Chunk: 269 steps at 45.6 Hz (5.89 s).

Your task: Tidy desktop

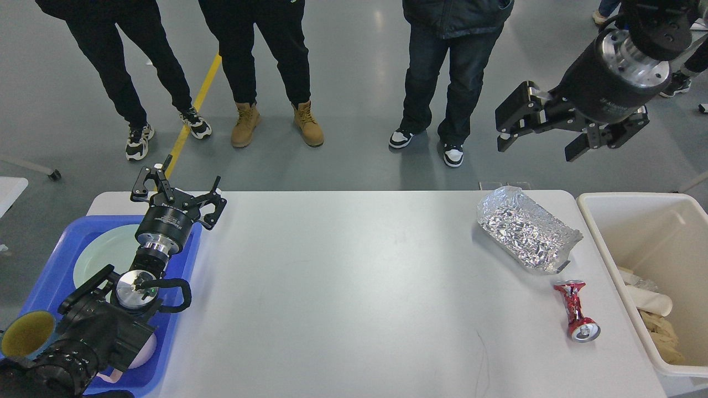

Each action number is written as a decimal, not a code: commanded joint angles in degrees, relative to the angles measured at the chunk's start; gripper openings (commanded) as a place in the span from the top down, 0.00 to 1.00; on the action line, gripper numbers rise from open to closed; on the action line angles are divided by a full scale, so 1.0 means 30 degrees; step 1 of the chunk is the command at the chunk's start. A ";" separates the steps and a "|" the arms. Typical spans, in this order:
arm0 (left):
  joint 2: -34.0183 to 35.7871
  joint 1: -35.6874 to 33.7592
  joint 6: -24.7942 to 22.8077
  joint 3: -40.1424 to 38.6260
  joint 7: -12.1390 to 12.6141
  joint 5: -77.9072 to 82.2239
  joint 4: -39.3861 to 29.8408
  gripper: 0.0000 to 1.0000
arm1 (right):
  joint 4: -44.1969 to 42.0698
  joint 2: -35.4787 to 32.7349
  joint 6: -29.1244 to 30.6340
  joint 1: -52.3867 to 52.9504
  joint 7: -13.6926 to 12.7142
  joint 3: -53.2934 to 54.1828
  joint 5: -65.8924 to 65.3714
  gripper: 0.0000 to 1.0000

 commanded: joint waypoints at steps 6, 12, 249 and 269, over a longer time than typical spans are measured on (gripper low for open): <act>0.0001 -0.0002 -0.0001 0.0002 0.0029 -0.0001 -0.0011 0.04 | -0.3517 -0.0953 -0.2626 -0.7510 -0.0035 0.0336 0.0028 0.00; 0.0001 -0.0002 -0.0001 0.0002 0.0000 -0.0001 -0.0011 0.04 | -0.6038 -0.0924 -0.6578 -1.2140 -0.0035 0.0570 0.0145 0.00; 0.0001 -0.0002 -0.0001 -0.0027 0.0000 -0.0001 -0.0011 0.04 | -0.2706 -0.0543 -1.3416 -0.9898 -0.0094 -0.1364 -0.1613 0.00; 0.0001 -0.0002 -0.0001 0.0002 0.0000 -0.0001 0.0018 0.04 | 0.3275 -0.1126 -0.4747 0.1237 -0.0006 -0.0164 -0.2902 0.00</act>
